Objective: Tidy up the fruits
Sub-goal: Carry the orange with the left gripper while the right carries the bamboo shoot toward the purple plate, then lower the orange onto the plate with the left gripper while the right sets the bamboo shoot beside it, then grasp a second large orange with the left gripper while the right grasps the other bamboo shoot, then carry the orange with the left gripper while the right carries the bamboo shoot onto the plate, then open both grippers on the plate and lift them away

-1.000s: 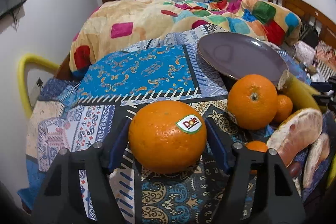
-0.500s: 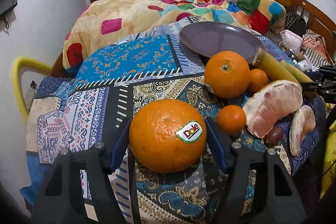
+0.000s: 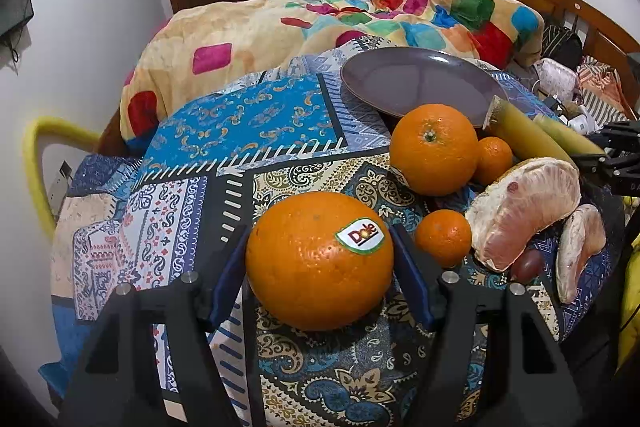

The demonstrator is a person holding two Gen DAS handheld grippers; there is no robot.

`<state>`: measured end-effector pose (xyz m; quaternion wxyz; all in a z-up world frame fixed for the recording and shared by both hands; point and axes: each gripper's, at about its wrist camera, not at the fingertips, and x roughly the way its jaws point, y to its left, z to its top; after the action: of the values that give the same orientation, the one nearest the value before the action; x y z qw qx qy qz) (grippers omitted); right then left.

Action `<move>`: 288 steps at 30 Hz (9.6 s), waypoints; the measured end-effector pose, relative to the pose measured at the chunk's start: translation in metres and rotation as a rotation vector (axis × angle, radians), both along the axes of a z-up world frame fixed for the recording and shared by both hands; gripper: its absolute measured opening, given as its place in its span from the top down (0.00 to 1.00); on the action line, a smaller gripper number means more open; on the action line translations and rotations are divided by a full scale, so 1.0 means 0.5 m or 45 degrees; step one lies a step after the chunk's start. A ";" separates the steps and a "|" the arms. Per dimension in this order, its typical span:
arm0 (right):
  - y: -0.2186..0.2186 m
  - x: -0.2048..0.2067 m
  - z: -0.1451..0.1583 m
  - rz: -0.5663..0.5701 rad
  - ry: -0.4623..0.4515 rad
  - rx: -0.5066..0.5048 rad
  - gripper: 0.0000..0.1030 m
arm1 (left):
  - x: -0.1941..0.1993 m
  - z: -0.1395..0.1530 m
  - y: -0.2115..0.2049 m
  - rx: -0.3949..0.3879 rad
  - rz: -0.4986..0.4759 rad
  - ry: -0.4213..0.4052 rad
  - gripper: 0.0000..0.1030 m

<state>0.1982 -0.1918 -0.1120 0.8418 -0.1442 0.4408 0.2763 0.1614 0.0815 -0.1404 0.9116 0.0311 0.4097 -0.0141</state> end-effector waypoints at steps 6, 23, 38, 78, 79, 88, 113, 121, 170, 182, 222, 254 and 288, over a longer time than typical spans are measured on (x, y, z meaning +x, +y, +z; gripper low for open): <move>0.000 -0.007 0.045 -0.005 -0.085 0.049 0.65 | 0.009 0.028 -0.003 -0.028 0.010 -0.047 0.34; 0.032 0.050 0.153 -0.046 -0.310 0.205 0.65 | 0.099 0.142 -0.034 -0.039 0.003 -0.211 0.34; 0.065 0.125 0.160 -0.076 -0.352 0.187 0.65 | 0.207 0.147 -0.053 -0.012 -0.002 -0.218 0.34; 0.152 0.269 -0.003 -0.061 -0.110 0.045 0.65 | 0.382 0.021 -0.126 -0.013 -0.100 0.121 0.33; 0.153 0.266 -0.001 -0.062 -0.118 0.042 0.65 | 0.381 0.021 -0.127 -0.010 -0.102 0.122 0.33; 0.135 0.234 0.042 -0.083 -0.205 0.074 0.53 | 0.374 0.031 -0.116 -0.061 -0.071 0.148 0.30; 0.090 0.063 0.145 -0.072 -0.365 0.132 0.50 | 0.126 0.184 -0.077 0.026 0.008 -0.146 0.11; 0.105 0.009 0.119 -0.012 -0.336 0.134 0.49 | 0.071 0.155 -0.081 0.047 0.011 -0.122 0.11; 0.041 0.024 -0.011 0.011 -0.051 -0.012 0.66 | 0.110 0.015 -0.131 -0.004 -0.084 0.035 0.14; 0.030 0.019 -0.024 0.025 -0.057 -0.027 0.66 | 0.132 0.012 -0.124 -0.131 -0.133 0.060 0.37; 0.040 0.130 0.080 -0.133 -0.239 0.225 0.66 | 0.218 0.062 -0.144 -0.037 -0.112 -0.079 0.39; 0.139 0.254 0.001 -0.172 -0.034 0.156 0.66 | 0.248 0.033 -0.153 -0.027 -0.158 -0.036 0.38; 0.086 -0.039 0.154 -0.074 -0.347 0.176 0.41 | -0.010 0.171 -0.100 -0.059 -0.016 -0.161 0.22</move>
<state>0.1786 -0.1485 -0.0348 0.9093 -0.1093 0.3064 0.2593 0.1565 0.0315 -0.0548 0.9359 0.0134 0.3508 -0.0273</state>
